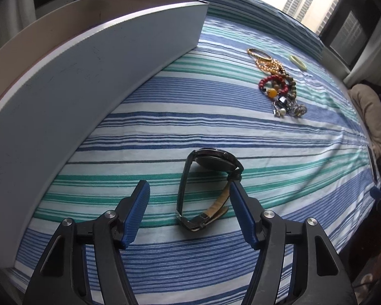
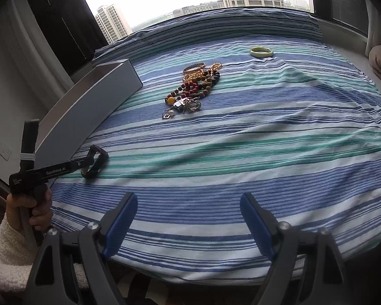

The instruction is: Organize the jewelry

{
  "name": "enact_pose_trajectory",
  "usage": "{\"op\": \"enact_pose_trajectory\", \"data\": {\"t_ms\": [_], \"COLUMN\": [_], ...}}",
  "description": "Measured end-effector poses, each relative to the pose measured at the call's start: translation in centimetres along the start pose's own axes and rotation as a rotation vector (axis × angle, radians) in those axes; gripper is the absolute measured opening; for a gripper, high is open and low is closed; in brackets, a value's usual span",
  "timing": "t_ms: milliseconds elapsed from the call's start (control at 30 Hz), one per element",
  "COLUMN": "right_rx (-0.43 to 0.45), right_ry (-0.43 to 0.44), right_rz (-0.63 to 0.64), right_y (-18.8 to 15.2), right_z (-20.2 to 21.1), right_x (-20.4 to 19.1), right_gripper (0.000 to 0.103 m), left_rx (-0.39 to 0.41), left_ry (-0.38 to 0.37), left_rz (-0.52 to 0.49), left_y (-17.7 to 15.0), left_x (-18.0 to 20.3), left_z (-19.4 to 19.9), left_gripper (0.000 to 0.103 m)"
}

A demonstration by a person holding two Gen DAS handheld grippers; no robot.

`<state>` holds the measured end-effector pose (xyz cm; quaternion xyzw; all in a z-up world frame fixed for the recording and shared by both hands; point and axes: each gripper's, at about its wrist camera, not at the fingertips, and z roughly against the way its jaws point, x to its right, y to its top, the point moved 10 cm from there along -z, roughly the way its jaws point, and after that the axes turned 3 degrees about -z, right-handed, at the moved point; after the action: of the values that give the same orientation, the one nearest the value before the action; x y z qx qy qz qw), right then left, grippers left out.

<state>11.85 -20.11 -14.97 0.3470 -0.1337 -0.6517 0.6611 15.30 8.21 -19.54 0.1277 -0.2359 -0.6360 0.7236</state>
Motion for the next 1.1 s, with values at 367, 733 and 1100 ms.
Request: {"op": "enact_pose_trajectory", "data": {"t_ms": [367, 733, 1100], "right_rx": [-0.136, -0.190, -0.094], "right_ry": [0.099, 0.058, 0.210], "right_rz": [0.246, 0.276, 0.210], "right_y": [10.5, 11.9, 15.1], "right_z": [-11.6, -17.0, -5.4], "right_x": [-1.3, -1.1, -6.0], "right_gripper": [0.084, 0.023, 0.022], "left_rx": [-0.041, -0.023, 0.072], "left_ry": [0.059, 0.053, -0.042], "left_rz": [-0.077, -0.035, 0.050], "left_y": [-0.2, 0.2, 2.4], "left_x": [0.7, -0.1, 0.4], "left_z": [-2.0, -2.0, 6.2], "left_gripper": [0.022, 0.003, 0.002]}}
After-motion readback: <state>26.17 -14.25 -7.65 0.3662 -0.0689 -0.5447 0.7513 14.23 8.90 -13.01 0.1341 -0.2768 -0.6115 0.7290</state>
